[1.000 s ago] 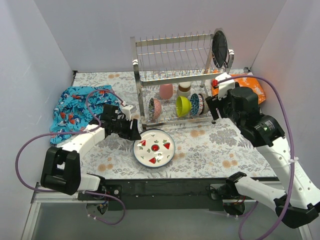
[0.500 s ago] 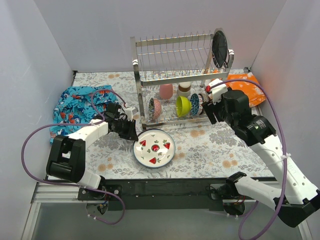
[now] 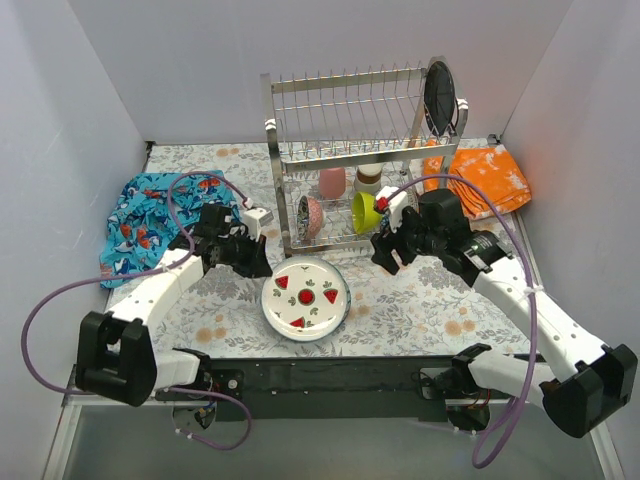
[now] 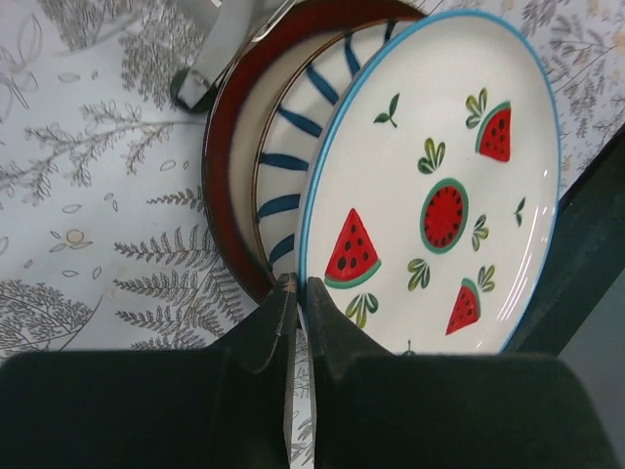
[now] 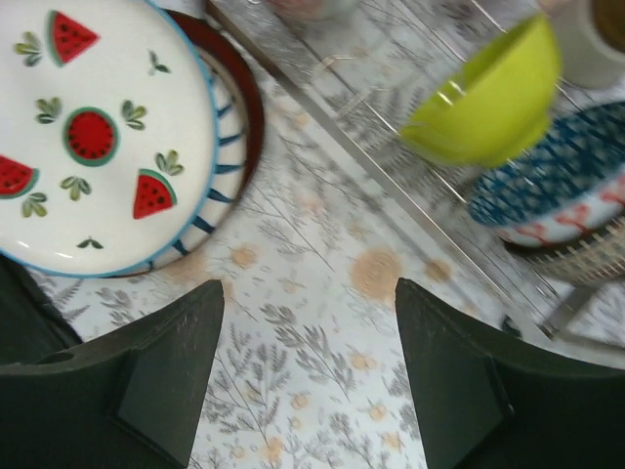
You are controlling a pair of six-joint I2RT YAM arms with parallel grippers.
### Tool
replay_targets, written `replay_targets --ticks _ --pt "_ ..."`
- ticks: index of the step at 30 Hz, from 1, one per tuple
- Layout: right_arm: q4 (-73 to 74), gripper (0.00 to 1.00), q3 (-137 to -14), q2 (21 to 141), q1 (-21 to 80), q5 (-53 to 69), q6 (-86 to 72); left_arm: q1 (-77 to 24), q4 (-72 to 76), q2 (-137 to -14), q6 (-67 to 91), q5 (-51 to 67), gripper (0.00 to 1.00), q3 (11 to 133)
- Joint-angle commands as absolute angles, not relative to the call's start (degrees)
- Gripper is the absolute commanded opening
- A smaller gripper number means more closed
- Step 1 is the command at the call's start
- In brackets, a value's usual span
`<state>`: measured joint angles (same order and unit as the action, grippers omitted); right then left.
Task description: Load the mixed dishes into the dish rack
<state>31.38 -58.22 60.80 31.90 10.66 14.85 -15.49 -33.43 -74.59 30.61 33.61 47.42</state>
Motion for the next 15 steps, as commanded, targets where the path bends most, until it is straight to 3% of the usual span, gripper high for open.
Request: replay_targets --ticks 1,15 --pt "22.17 0.78 -54.94 63.97 32.52 28.72 15.99 -15.91 -33.32 -67.07 26.11 40.51 0.0 47.64" --pt "5.91 0.78 -53.97 81.38 36.82 46.32 12.22 -15.91 -30.41 -64.6 27.42 44.47 0.0 49.04"
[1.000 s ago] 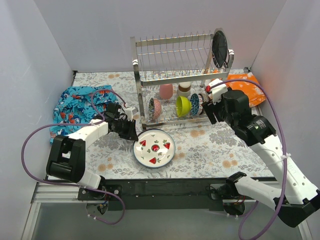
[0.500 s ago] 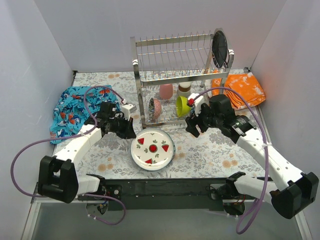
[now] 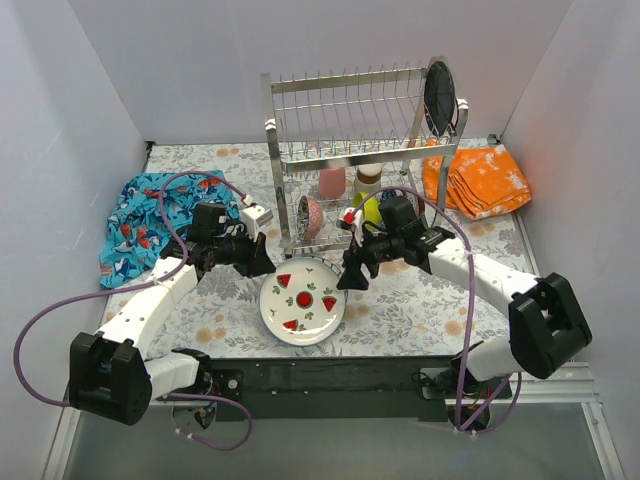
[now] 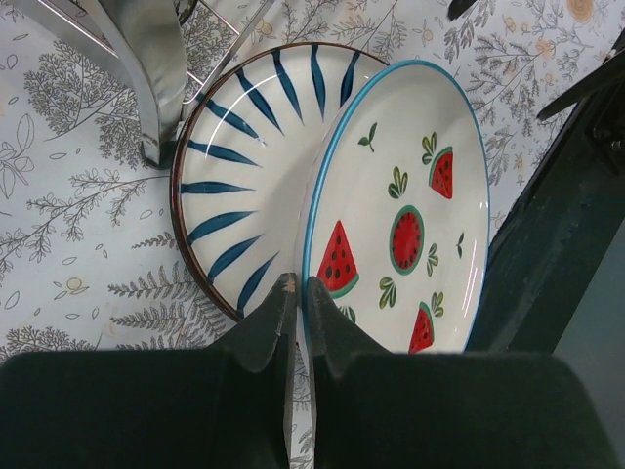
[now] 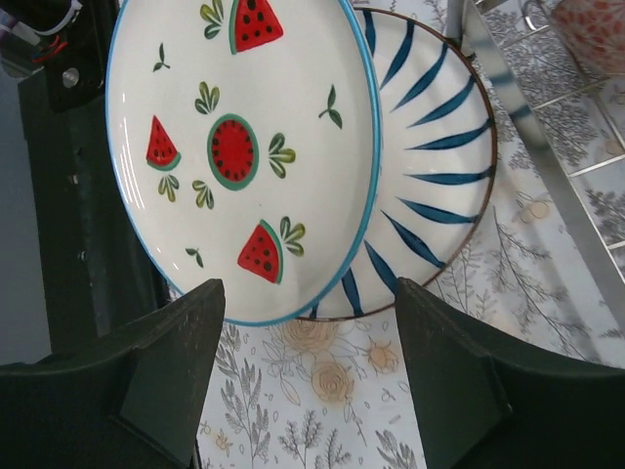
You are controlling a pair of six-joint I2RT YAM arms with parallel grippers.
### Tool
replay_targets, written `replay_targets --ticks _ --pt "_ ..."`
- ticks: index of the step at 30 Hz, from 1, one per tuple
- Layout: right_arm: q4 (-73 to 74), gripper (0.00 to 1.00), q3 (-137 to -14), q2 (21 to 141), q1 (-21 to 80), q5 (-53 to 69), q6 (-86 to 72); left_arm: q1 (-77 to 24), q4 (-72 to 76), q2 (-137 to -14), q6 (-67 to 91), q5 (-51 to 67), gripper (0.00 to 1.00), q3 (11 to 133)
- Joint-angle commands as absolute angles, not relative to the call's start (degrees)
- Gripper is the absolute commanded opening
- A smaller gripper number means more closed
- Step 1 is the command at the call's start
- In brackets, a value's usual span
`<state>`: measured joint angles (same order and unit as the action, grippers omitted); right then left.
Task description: Load the mixed dishes into the dish rack
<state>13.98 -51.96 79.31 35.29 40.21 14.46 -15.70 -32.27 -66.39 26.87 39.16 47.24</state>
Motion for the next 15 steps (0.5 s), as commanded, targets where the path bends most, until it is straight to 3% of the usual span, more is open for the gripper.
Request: replay_targets --ticks 1,12,15 --pt "5.19 0.79 -53.96 81.91 37.17 45.97 11.69 -15.91 -30.32 -64.6 27.77 44.73 0.0 49.39" --pt "-4.38 0.78 -55.28 90.25 38.14 46.84 4.32 -15.91 -28.74 -63.11 29.18 49.13 0.0 50.8" --pt "-6.32 0.7 -55.19 91.75 38.14 49.04 2.82 -15.91 -28.04 -62.84 29.27 49.04 0.0 50.98"
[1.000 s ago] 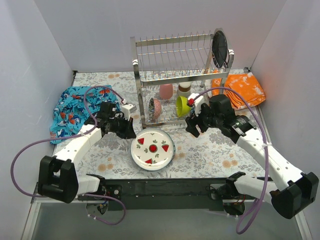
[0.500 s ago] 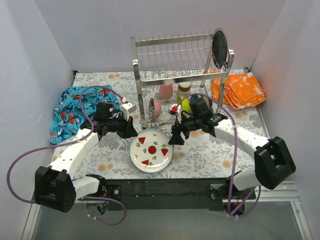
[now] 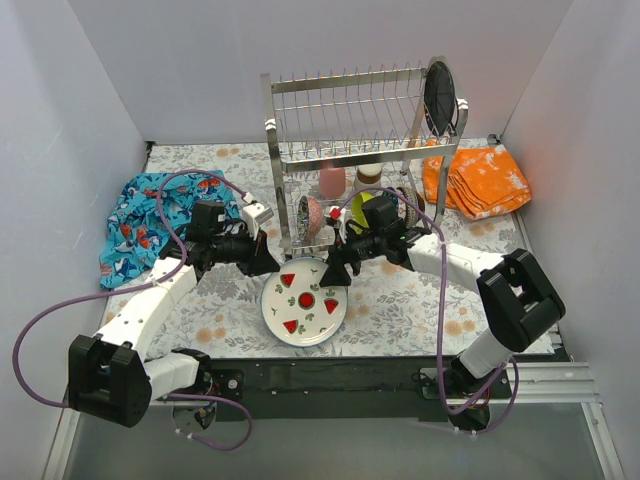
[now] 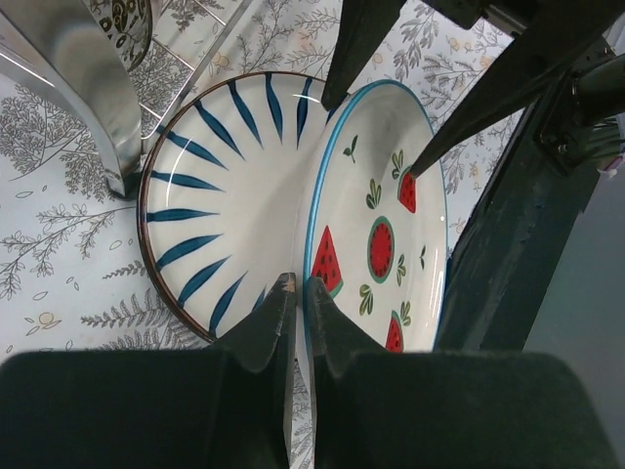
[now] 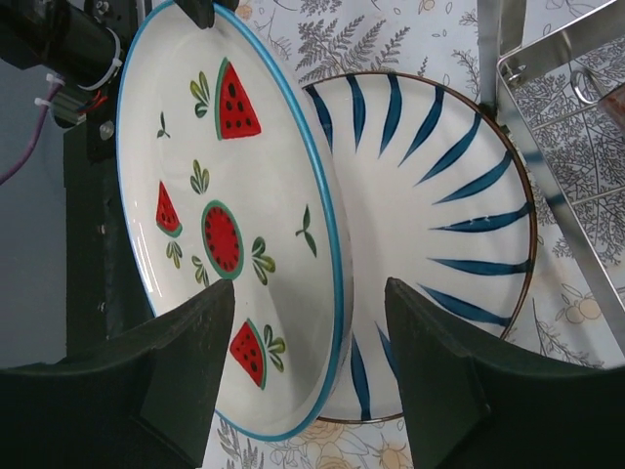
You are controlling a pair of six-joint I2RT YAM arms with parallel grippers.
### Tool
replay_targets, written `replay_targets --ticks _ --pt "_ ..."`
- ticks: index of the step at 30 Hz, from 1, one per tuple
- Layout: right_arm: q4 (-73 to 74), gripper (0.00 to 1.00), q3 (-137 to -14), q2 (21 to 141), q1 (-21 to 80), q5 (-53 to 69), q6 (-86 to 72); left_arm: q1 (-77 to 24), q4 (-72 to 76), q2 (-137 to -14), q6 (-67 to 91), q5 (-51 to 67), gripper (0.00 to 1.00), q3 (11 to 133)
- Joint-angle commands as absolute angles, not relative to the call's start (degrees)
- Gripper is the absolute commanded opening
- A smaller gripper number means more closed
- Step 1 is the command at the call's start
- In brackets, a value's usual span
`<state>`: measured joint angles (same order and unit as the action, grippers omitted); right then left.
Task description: Load the mixed dishes into the dish rack
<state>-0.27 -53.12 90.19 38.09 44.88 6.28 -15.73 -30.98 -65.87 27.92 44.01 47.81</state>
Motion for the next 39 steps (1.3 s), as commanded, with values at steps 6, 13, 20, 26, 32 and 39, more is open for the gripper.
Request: replay_targets --ticks 6,13,20,26,32,39 --pt "-6.77 0.23 -55.11 91.33 38.06 50.98 1.93 -15.91 -24.97 -62.49 29.97 46.41 0.0 49.66" --pt "5.52 0.01 -58.7 85.17 36.65 51.33 5.36 -15.91 -21.62 -61.52 36.63 35.97 0.38 50.09" --pt "27.21 0.01 -71.88 78.14 34.37 46.68 14.93 -15.91 -19.71 -58.72 38.76 23.84 0.72 59.5" --pt "40.58 0.01 -91.64 75.94 31.2 44.65 19.42 -15.82 -8.64 -55.2 41.13 6.63 0.68 53.82" --pt "44.48 0.01 -114.58 77.69 31.2 34.83 19.78 -15.82 -2.82 -54.14 45.0 -3.24 0.0 46.51" --pt "23.68 0.01 -118.49 75.16 31.2 4.79 12.58 -15.82 -0.35 -58.18 51.41 -7.83 0.0 43.34"
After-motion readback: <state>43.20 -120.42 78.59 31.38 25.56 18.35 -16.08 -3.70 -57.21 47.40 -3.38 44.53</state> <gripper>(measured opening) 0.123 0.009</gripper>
